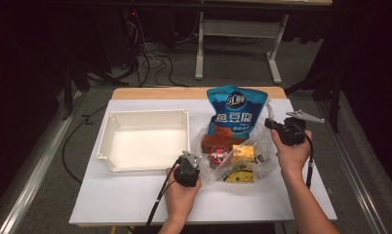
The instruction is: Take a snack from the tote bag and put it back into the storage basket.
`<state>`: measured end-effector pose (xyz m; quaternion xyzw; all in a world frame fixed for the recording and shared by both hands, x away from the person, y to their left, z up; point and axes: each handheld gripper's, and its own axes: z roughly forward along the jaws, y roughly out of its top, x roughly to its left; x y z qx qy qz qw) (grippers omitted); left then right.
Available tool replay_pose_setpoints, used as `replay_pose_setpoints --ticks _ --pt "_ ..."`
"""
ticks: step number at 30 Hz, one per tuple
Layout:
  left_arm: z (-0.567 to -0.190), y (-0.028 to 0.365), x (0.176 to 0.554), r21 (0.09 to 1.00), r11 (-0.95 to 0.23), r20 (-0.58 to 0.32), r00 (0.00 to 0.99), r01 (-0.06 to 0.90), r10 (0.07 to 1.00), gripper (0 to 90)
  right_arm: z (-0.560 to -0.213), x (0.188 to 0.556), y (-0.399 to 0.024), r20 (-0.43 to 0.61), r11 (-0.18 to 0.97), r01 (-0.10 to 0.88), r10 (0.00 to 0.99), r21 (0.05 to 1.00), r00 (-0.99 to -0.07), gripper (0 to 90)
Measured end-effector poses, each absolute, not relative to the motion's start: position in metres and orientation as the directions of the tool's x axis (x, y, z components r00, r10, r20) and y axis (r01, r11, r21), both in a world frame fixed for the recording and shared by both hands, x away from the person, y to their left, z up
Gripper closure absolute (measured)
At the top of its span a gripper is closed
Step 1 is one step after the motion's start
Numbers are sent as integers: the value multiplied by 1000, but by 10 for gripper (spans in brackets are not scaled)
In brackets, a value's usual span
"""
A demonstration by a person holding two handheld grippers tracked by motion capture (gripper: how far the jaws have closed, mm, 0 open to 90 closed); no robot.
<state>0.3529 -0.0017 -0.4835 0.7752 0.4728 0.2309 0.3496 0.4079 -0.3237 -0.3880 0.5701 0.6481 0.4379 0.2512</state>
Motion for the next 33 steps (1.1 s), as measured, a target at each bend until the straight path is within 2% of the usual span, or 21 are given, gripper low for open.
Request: replay_pose_setpoints --ticks 3,5,9,14,17,19,20,21,22,23,25,26,29,30,32,33 --pt "-484 -1 353 760 -308 26 447 572 894 898 -414 418 -334 138 5 615 973 788 -185 900" --pt "-484 -2 353 762 -309 30 446 569 895 899 -449 421 -344 124 24 713 980 700 -155 900" --pt "-484 0 354 762 -294 4 450 577 893 900 -471 409 -354 181 -6 742 971 670 -155 900" --pt "-483 2 355 760 -291 -6 454 581 891 900 -472 390 -360 198 -9 730 964 683 -174 899" --pt "-482 6 355 754 -279 -39 464 595 885 886 -474 382 -362 238 4 754 947 657 -213 886" --pt "-481 8 353 753 -275 -61 480 598 875 805 -470 377 -364 265 6 757 935 653 -236 789" --pt "-479 10 350 763 -257 -78 480 594 874 704 -466 374 -364 283 -4 743 926 670 -250 712" --pt "-478 12 348 771 -244 -94 484 588 870 704 -462 370 -364 299 -18 724 917 689 -262 673" --pt "-475 13 344 786 -229 -104 488 574 866 669 -458 368 -364 314 -31 717 912 697 -266 643" --pt "-472 14 341 788 -233 -104 496 571 862 623 -450 363 -361 342 -48 692 893 721 -294 575" --pt "-466 16 337 802 -210 -137 514 560 847 601 -447 361 -359 348 -49 688 887 724 -303 561" --pt "-462 17 334 802 -177 -176 509 570 843 571 -445 360 -356 338 -31 688 886 725 -317 524" --pt "-454 20 327 806 -101 -271 517 583 812 498 -441 354 -351 394 -77 706 870 704 -298 472" --pt "-454 18 327 800 -102 -284 523 591 803 473 -442 354 -349 423 -95 714 856 694 -297 479" --pt "-457 12 329 767 -141 -287 531 626 797 440 -445 354 -344 438 -84 738 847 669 -300 577" --pt "-464 6 332 731 -185 -283 539 656 793 431 -450 355 -340 440 -54 753 839 655 -322 705"
